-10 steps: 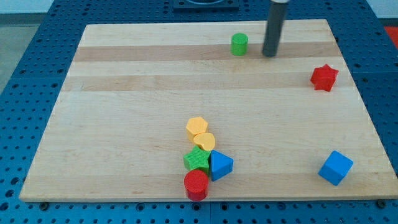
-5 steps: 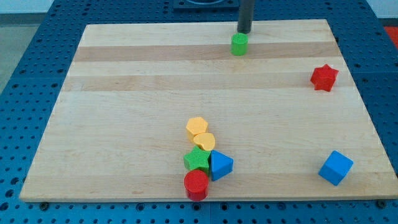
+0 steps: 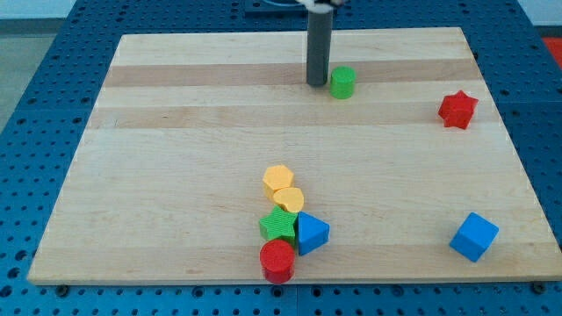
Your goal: Push the green circle to the yellow heart
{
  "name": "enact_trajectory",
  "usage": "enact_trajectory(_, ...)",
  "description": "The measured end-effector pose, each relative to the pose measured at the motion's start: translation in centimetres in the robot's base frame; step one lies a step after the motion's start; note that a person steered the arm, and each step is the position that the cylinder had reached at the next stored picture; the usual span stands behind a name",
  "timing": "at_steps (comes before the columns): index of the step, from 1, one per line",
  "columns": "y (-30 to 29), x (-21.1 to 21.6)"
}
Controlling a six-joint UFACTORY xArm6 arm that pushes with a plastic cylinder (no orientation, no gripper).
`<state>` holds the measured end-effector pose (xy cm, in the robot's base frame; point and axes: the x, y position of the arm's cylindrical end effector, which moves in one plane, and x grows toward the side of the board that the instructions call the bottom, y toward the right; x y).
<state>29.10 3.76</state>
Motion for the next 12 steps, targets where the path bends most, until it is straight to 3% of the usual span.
enact_trajectory(1,0.0,-5.7)
enact_trajectory(2,3.0,-4.0)
enact_trajectory(5,4.0,0.3)
enact_trajectory(7,2.9,9.0)
enact_trajectory(8,2.8,11.2)
enact_trajectory(11,5.7,12.5)
enact_trajectory(12,4.2,13.6)
